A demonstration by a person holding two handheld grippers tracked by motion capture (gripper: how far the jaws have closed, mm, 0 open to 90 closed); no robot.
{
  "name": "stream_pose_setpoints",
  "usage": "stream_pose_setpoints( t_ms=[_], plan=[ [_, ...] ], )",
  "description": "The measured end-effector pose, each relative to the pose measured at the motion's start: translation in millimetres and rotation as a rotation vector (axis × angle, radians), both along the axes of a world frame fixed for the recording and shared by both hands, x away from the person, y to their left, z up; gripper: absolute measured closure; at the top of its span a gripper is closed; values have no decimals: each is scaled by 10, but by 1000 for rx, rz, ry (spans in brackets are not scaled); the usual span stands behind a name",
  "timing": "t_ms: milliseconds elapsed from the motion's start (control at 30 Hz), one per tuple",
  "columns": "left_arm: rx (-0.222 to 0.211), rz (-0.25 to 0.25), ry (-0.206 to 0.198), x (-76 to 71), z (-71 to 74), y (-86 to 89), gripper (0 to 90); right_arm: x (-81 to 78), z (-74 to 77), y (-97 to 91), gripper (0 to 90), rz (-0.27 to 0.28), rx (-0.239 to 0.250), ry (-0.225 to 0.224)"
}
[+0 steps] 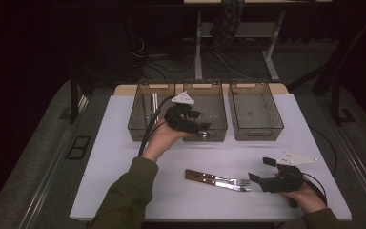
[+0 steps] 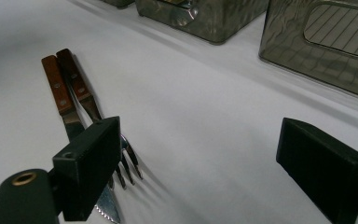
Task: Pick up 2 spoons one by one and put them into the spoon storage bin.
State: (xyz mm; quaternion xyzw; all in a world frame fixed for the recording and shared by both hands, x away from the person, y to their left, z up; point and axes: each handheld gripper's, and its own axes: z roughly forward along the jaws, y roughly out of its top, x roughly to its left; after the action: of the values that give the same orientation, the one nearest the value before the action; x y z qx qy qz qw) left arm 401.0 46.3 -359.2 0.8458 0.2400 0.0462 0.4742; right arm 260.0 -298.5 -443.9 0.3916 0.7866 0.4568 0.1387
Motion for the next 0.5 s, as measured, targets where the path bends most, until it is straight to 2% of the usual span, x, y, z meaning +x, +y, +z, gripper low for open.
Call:
stream_pose_setpoints(
  t_ms=[100, 300, 500],
  plan=[
    [1, -23, 5, -111, -90, 61, 378, -3, 1, -7, 135, -2, 1, 1],
    [10, -44, 18, -271, -281, 211, 546, 0, 5, -21, 135, -8, 3, -1],
    [21, -78, 32, -437, -430, 320, 653, 4, 5, -24, 135, -14, 3, 0]
  ],
)
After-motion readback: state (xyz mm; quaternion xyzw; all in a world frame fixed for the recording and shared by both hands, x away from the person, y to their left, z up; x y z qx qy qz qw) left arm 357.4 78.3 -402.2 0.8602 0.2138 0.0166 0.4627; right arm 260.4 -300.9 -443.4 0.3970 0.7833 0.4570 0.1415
